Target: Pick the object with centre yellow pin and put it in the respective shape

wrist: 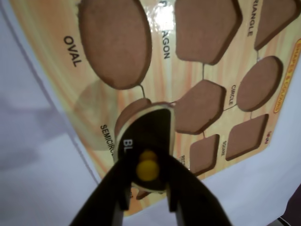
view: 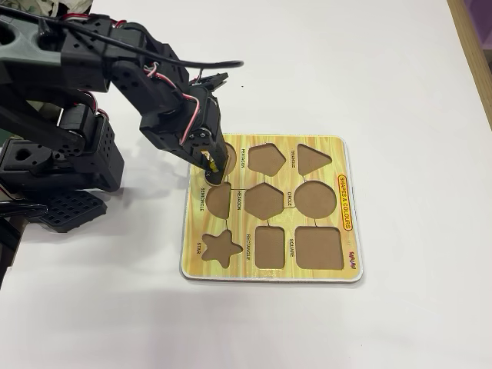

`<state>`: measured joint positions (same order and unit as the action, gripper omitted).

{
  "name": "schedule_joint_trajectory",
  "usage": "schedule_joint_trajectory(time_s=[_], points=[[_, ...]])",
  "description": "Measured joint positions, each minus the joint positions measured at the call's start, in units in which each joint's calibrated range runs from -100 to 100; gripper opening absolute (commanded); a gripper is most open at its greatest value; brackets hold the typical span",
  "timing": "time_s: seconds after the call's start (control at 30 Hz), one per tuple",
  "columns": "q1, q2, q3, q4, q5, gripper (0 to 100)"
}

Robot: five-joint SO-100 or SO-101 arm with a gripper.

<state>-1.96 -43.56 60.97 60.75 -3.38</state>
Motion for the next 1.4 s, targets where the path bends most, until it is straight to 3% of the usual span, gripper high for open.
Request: schedule_joint_trajectory(time_s=[0.67,1.07,1.4], points=[[7.76,-2.75,3.06,0.43,0.0,1],[12.63,-2.92,3.06,0.26,3.54,1],[12.63,-2.92,3.24,-7.63,3.33,1]])
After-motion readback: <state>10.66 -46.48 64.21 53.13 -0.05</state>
